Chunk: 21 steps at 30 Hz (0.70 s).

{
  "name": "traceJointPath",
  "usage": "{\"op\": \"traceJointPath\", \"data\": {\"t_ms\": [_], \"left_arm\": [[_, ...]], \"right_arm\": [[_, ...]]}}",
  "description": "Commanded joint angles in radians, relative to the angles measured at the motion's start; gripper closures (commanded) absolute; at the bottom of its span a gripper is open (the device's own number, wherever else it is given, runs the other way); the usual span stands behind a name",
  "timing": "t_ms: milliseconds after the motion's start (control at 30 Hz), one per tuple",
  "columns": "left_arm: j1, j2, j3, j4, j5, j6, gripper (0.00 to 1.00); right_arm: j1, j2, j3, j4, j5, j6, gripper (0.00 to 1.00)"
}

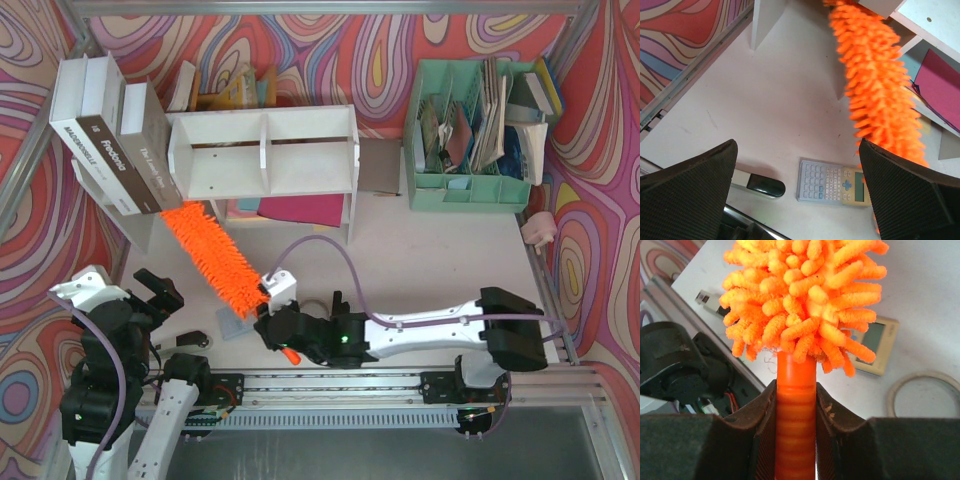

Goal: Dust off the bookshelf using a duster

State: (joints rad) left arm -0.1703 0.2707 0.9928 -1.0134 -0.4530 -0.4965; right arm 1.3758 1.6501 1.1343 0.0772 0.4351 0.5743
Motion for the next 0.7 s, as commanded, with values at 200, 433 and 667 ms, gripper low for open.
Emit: {"op": "traceJointPath", "data": {"t_ms": [200, 433, 667], "left_arm": [[0.003, 0.009, -0.013, 0.021, 0.0, 0.009, 0.01], [0.003, 0.008, -0.012, 0.02, -0.004, 0.007, 0.01], [0.003, 0.007, -0.012, 0.019, -0.004, 0.007, 0.02]], "right_arm": [[0.001, -0.065, -0.019, 0.078, 0.078, 0.047, 1.0], [0.001, 0.112, 0.146, 0.094, -0.121, -0.065, 1.0], [-0.001, 0.226, 0.176, 0.027, -0.088, -0.038, 1.0]]}}
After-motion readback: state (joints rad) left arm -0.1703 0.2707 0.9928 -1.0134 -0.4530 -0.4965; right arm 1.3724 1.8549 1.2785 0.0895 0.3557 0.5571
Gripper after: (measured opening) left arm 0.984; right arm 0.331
